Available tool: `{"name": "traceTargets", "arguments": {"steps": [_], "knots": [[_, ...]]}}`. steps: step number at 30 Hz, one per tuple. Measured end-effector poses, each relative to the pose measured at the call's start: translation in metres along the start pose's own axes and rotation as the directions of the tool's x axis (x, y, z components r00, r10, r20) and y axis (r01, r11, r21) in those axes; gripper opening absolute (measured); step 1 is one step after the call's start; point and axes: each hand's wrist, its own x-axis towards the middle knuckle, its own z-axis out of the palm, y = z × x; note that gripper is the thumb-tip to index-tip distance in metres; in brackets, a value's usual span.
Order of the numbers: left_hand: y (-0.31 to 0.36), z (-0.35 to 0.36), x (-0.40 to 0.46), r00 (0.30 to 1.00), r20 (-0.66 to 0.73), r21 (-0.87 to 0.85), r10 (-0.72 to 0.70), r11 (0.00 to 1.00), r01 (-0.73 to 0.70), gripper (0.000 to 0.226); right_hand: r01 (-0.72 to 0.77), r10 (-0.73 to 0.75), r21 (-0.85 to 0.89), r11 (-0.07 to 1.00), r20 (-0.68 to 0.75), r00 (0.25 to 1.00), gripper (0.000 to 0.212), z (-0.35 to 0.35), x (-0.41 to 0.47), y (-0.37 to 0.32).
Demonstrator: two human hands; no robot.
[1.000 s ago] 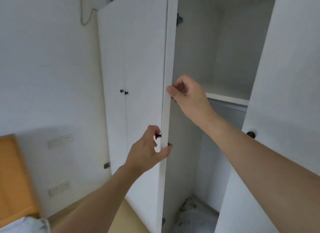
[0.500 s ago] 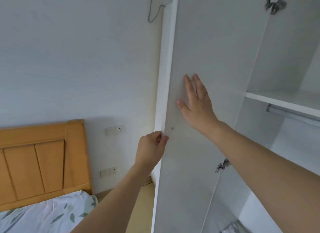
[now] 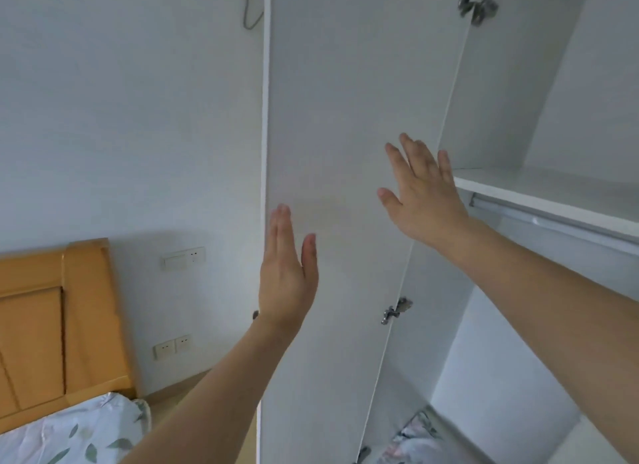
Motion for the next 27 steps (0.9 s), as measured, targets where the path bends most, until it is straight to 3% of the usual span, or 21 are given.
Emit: {"name": "traceTargets", "arguments": {"steps": [3,7,10,17,22,24,27], "knots": [[0.059,0.054,-0.015,0.972,0.129,-0.095,0.198,0.978,-0.186,0.057,-0.075,0.077,-0.214,0.974,0.0,0.997,0.064,-0.042,-0.025,0.067],[0.116,0.134,-0.051,0.892,0.377,-0.279,0.248,0.949,-0.146,0.056,-0.115,0.13,-0.479,0.87,-0.003,0.992,0.062,-0.085,-0.061,0.134],[0.135,0.184,-0.077,0.816,0.472,-0.387,0.333,0.91,-0.148,0.053,-0.123,0.171,-0.603,0.788,0.022,0.985,0.061,-0.098,-0.084,0.166],[0.17,0.281,-0.108,0.528,0.727,-0.557,0.439,0.826,0.08,0.053,-0.066,0.321,-0.829,0.555,0.14,0.937,0.059,-0.098,-0.116,0.219],[0.19,0.31,-0.104,0.373,0.791,-0.59,0.485,0.766,0.255,0.043,-0.027,0.413,-0.907,0.421,0.166,0.896,0.056,-0.096,-0.118,0.229],[0.194,0.314,-0.109,0.344,0.789,-0.607,0.509,0.734,0.304,0.03,-0.038,0.457,-0.922,0.385,0.154,0.876,0.05,-0.095,-0.119,0.228],[0.196,0.314,-0.113,0.37,0.784,-0.613,0.498,0.716,0.335,0.037,-0.122,0.546,-0.927,0.356,0.1,0.832,0.044,-0.092,-0.122,0.224]]}}
